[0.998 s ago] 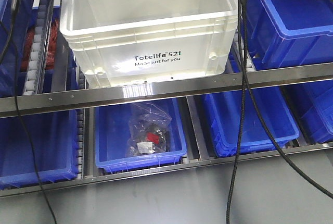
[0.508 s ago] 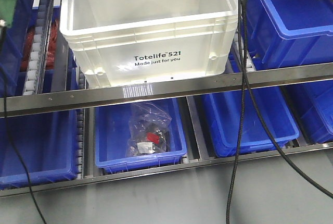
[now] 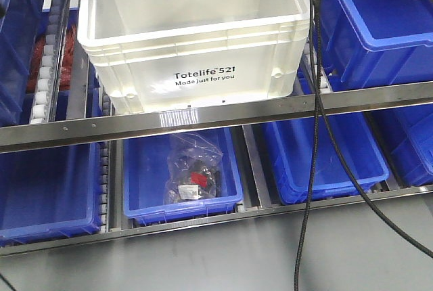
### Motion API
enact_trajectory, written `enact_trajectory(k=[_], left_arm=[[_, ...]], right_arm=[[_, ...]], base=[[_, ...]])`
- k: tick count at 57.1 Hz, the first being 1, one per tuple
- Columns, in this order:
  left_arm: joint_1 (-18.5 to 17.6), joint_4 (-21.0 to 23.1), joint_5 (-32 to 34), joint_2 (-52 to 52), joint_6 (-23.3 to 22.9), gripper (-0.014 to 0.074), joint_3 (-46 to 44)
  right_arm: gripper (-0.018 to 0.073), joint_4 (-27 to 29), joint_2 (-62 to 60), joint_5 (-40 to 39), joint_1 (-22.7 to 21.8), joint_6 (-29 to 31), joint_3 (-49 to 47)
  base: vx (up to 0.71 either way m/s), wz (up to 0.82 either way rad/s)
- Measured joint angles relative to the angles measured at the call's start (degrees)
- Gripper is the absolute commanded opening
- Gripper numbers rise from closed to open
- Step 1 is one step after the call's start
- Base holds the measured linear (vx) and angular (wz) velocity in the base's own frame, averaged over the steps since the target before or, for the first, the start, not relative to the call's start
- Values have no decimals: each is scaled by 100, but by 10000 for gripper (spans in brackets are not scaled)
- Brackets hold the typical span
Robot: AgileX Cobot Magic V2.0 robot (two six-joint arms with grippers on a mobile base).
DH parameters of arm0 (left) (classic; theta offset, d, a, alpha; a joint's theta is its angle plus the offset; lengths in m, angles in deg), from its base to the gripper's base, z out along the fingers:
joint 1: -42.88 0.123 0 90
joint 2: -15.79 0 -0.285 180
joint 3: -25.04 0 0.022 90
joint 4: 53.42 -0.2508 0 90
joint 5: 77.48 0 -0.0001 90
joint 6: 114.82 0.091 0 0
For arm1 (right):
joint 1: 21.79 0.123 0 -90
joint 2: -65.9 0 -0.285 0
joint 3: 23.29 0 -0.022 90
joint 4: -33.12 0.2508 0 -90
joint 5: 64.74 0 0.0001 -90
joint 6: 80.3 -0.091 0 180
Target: Place moving items into box and shelve
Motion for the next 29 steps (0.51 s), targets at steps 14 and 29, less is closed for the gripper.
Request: enact_trajectory(k=[14, 29], left_arm=[[-6, 18, 347, 1636, 7, -1, 1390], [-6, 36, 655, 3258, 13, -1, 2796]], right_arm=[[-3, 0, 0, 0, 0, 0, 0], [-3, 0, 0, 0, 0, 0, 0]], base=[[0, 0], [0, 0]])
